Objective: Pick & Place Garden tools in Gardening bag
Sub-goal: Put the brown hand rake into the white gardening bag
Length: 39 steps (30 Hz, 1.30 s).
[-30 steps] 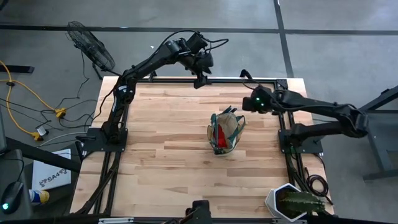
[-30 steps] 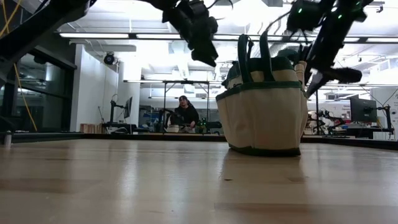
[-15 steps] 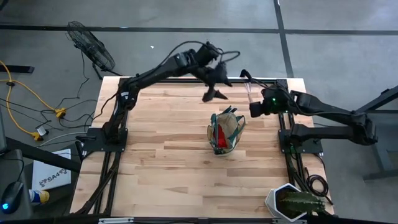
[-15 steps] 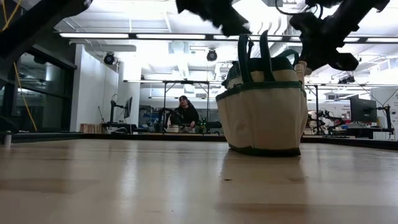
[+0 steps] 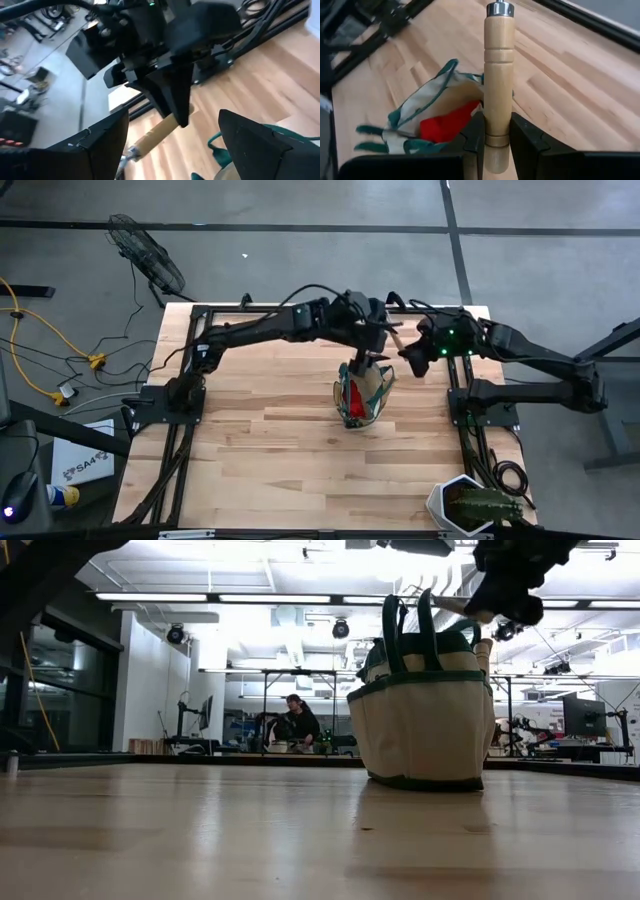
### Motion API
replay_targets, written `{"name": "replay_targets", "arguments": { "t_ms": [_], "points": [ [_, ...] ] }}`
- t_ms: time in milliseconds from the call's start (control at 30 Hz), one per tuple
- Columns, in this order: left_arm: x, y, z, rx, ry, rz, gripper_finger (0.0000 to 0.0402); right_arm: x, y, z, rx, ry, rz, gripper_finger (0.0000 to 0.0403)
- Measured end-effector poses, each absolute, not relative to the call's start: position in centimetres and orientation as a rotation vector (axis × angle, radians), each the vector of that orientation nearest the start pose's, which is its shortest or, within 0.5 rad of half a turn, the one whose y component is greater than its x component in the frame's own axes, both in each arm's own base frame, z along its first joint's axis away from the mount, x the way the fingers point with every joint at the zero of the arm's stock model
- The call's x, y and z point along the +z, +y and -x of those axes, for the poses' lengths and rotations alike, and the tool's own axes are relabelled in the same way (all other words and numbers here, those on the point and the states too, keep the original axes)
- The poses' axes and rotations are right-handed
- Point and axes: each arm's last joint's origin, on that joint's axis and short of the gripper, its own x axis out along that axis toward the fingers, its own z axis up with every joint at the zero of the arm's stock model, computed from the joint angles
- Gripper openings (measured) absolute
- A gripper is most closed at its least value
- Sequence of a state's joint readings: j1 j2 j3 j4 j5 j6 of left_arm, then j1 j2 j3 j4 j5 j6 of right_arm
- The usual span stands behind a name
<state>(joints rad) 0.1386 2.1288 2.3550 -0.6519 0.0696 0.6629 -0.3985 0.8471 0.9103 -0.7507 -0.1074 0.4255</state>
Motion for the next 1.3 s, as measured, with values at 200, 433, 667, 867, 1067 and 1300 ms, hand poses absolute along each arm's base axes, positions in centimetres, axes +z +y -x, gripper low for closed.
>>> {"name": "replay_targets", "arguments": {
  "t_ms": [200, 433, 667, 867, 1067, 1300],
  "points": [
    [40.1, 6.1, -46.9, -0.033, 0.443, -0.576, 0.0303, 32.1, -5.1, -15.9, -0.327, 0.639, -0.467, 0.0054],
    [40.7, 5.7, -46.2, -0.025, 0.452, -0.510, 0.0303, 33.4, -4.5, -17.8, -0.346, 0.810, -0.355, 0.0054],
    [42.0, 5.4, -44.0, -0.036, 0.518, -0.467, 0.0303, 35.7, -4.1, -19.8, -0.325, 0.908, -0.265, 0.0054],
    [42.2, 5.4, -43.7, -0.023, 0.529, -0.444, 0.0303, 38.3, -3.8, -22.0, -0.288, 0.882, -0.194, 0.0054],
    [42.1, 5.4, -43.5, -0.030, 0.554, -0.441, 0.0303, 38.8, -3.9, -23.9, -0.295, 0.905, -0.139, 0.0054],
    [41.4, 5.4, -43.0, -0.037, 0.638, -0.429, 0.0258, 38.4, -3.4, -24.7, -0.298, 0.924, -0.125, 0.0054]
  ]
}}
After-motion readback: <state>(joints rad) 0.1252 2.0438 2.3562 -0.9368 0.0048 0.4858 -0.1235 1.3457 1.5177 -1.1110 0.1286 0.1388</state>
